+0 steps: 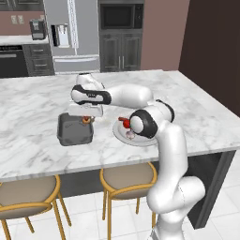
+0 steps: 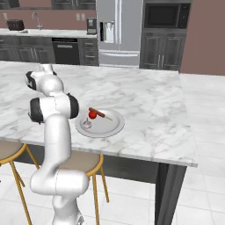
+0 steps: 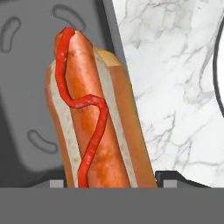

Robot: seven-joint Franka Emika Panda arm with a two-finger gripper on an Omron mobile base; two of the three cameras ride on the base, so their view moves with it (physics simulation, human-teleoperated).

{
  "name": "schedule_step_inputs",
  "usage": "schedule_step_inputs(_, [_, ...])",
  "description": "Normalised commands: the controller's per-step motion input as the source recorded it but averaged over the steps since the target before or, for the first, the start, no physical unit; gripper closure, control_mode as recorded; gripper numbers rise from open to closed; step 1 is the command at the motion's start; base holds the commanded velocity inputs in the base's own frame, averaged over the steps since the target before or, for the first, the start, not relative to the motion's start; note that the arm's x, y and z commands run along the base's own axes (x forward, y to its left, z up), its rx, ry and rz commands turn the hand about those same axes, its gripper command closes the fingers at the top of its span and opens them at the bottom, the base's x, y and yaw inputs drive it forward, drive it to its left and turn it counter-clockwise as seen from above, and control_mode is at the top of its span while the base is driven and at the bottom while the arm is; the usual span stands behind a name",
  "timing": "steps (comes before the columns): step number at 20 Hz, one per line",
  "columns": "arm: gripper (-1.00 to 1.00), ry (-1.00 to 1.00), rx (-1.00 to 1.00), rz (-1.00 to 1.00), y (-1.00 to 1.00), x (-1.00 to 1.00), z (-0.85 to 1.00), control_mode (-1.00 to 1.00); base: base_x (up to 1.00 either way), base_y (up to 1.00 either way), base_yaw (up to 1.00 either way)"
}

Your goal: Place one cooked food and one vegetable from the large plate to each tupperware container.

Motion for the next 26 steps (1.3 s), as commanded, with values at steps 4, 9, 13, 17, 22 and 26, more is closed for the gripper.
schedule_step_inputs(4, [1.0,0.11,-0.04,0.0,0.05,0.33,-0.33,-1.0,0.0,0.0,0.0])
schedule_step_inputs(9, [1.0,0.04,-0.01,0.0,0.0,0.11,-0.35,-1.0,0.0,0.0,0.0])
schedule_step_inputs(13, [1.0,0.0,-0.06,0.0,0.0,0.0,-0.23,-1.0,0.0,0.0,0.0])
schedule_step_inputs(17, [1.0,-0.02,-0.06,0.0,0.0,0.06,-0.16,-1.0,0.0,0.0,0.0])
schedule_step_inputs(22, [1.0,-0.13,0.0,0.01,0.0,0.19,-0.15,-1.0,0.0,0.0,0.0])
schedule_step_inputs(26, [1.0,-0.02,0.0,0.0,0.0,0.08,-0.21,-1.0,0.0,0.0,0.0])
